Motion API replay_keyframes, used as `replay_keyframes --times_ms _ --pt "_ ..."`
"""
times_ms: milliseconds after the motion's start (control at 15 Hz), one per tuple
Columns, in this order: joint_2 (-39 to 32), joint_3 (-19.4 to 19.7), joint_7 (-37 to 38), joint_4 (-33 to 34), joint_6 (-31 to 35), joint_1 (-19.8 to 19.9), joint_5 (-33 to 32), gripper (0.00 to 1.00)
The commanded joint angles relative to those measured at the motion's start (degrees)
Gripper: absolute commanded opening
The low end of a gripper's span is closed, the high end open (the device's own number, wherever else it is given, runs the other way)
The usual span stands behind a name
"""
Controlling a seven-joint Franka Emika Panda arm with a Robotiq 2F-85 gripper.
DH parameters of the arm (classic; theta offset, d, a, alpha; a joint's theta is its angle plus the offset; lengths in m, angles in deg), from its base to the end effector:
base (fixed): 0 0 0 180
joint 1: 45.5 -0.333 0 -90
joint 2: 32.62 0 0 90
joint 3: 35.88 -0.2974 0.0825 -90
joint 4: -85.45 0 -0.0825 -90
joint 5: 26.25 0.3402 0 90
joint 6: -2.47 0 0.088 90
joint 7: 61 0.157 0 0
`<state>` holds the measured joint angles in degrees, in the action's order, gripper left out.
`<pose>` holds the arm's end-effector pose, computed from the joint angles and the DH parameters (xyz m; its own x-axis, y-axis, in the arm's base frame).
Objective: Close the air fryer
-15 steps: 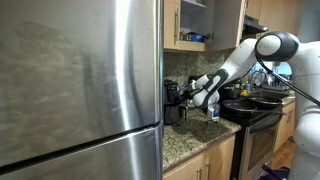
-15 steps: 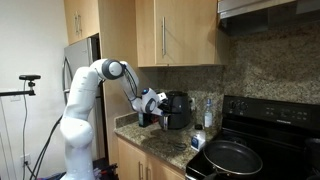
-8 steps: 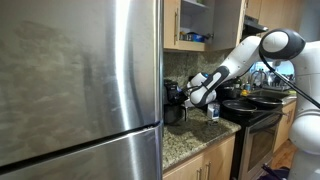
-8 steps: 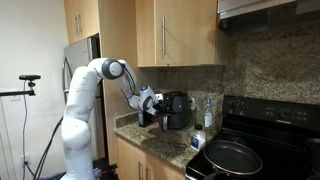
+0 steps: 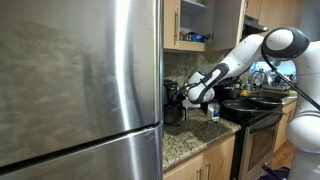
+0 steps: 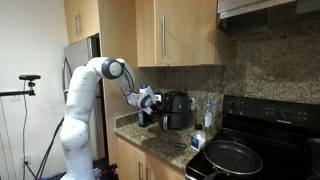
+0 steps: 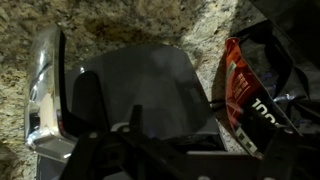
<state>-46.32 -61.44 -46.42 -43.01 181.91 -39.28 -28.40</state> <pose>0.5574 0.1929 0.3264 0.8117 -0.0170 0.5838 0.1475 -0.9612 -0.2330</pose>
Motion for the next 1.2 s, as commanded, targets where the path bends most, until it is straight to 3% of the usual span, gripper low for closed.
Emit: replay_keyframes --times_ms 0,133,400,600,667,933,1000,1133 --pt "0.35 6.40 -3.35 -0.38 3.07 -6.36 4.16 1.00" --pt "-0.57 9.14 -4.00 -0.49 8.47 -8.81 4.64 1.00" --pt "-2.55 9.76 -1.51 0.15 16.03 -10.26 4.96 1.00" --pt "-2.80 2.88 4.13 0.59 11.96 -5.62 4.08 1.00" --pt "-3.38 -3.87 7.56 1.33 9.13 -0.48 2.27 1.00" --pt "-7.17 -19.27 13.78 3.23 6.52 10.35 4.98 1.00" --pt "-4.38 -13.55 12.51 1.27 8.67 5.07 4.06 1.00" --pt "-4.71 -14.67 12.87 1.52 8.58 6.02 3.97 1.00"
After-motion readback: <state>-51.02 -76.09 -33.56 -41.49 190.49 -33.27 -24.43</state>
